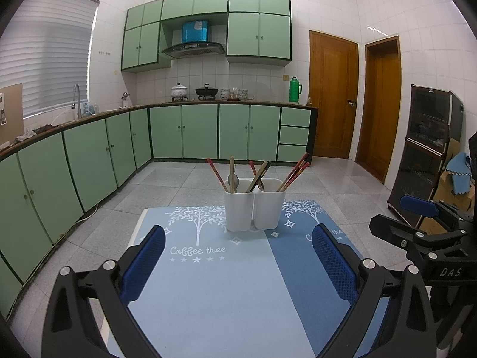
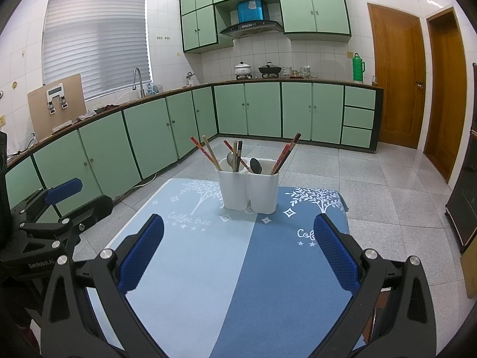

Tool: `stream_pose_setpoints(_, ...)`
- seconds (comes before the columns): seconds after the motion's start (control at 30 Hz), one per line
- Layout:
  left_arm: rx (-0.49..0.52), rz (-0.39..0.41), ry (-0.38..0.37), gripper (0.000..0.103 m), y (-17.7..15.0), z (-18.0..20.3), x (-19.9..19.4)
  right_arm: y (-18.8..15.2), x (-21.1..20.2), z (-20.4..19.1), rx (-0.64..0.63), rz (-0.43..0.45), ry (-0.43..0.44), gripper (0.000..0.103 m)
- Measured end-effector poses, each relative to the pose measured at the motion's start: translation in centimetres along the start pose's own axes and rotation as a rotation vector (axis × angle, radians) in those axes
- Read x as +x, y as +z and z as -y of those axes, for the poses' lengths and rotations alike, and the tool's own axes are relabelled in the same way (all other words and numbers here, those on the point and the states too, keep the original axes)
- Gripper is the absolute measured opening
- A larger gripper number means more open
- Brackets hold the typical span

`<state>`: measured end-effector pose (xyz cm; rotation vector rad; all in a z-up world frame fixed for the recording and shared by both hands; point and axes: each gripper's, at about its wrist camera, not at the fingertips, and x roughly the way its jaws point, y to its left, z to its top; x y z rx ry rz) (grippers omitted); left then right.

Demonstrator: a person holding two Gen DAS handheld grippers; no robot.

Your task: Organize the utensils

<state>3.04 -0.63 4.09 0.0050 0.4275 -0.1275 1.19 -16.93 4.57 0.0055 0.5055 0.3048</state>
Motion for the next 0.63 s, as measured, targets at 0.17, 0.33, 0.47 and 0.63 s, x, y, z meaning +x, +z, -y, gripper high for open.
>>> stream_pose_setpoints(0.17, -0.009, -0.003, -0.003, 0.097, -0.05, 0.04, 0.18, -0.40, 0.66, 0.42, 0.001, -0.005, -0.003, 0.097)
stream_pose_setpoints(0.33, -0.009, -0.011, -0.001, 0.097, -0.11, 0.09, 0.35, -0.48, 0.88, 0.67, 0.003, -0.006, -0.005, 0.097)
stream_pose_setpoints(0.47, -0.012, -0.014, 0.002, 0.097, -0.11, 0.04, 0.40, -0.49, 0.95, 0.80, 0.005, -0.009, -0.004, 0.097)
stream_pose_setpoints(0.63, -0.017, -0.016, 0.005, 0.097, -0.17, 0.00, 0.24, -0.38, 1.00, 0.86, 0.006, -0.012, -0.003, 0.098)
